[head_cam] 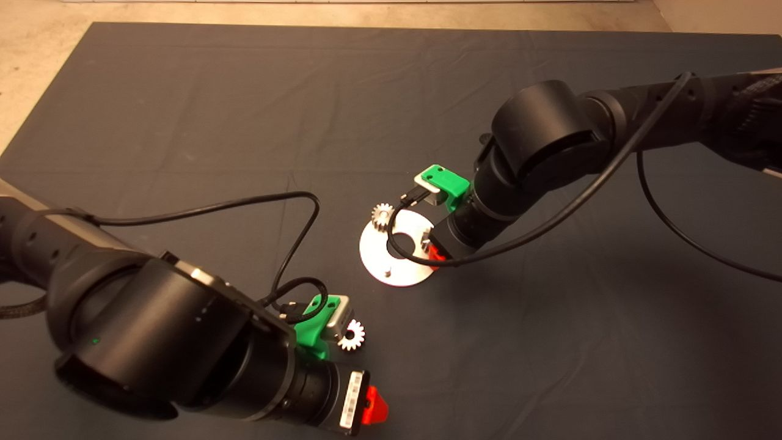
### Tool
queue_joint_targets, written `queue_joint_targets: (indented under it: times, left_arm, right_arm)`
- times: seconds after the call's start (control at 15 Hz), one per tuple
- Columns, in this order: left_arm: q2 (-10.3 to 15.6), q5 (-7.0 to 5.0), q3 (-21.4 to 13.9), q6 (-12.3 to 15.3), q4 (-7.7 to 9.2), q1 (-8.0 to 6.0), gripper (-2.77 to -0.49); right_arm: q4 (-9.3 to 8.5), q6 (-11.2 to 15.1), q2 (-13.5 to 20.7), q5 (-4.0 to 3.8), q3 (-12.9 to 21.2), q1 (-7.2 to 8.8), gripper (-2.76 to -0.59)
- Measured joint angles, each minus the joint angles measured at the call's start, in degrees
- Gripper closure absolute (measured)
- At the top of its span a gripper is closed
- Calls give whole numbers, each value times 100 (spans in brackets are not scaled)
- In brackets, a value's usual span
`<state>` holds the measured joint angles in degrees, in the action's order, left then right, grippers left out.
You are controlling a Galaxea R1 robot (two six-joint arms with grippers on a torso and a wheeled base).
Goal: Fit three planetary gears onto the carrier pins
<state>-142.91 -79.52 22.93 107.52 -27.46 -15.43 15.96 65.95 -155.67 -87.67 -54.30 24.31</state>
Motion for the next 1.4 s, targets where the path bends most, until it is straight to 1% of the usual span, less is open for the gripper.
queue_joint_targets:
  times: [0.07, 0.13, 0.2, 0.27, 0.33, 0.47, 0.53, 0.67, 0.73, 0.93, 1.0, 1.13, 1.4]
  left_arm:
    - [-17, 2, 51, -4, -180, 83, -233]
    - [-30, -2, 180, -44, -295, 214, -233]
    - [-43, -22, 335, -161, -365, 331, -233]
    - [-45, -116, 455, -187, -412, 423, -233]
    - [-71, -288, 532, -199, -410, 477, -233]
    - [-243, -753, 720, -215, -410, 545, -233]
    - [-386, -796, 830, -221, -410, 576, -233]
    - [-630, -777, 965, -234, -426, 593, -233]
    - [-666, -769, 1011, -239, -429, 596, -233]
    - [-697, -794, 1232, -239, -429, 609, -233]
    - [-725, -794, 1312, -239, -431, 609, -233]
    - [-781, -791, 1451, -256, -429, 609, -233]
    - [-803, -791, 1723, -347, -431, 609, -233]
  right_arm:
    - [-13, 20, 89, -5, 35, 0, -218]
    - [-17, 45, 154, -9, 57, 0, -218]
    - [-39, 61, 241, -8, 105, 0, -218]
    - [-61, 76, 307, -9, 150, 0, -218]
    - [-74, 92, 388, -2, 204, 0, -218]
    - [-111, 105, 585, 0, 301, 0, -218]
    - [-120, 107, 677, -2, 341, 0, -218]
    - [-136, 124, 817, -15, 427, 0, -218]
    - [-143, 124, 846, -17, 458, 0, -218]
    - [-160, 127, 953, -14, 555, 0, -218]
    - [-161, 127, 970, 2, 579, 2, -218]
    - [-166, 133, 1050, -9, 601, 2, -218]
    - [-172, 141, 1078, -9, 658, 0, -218]
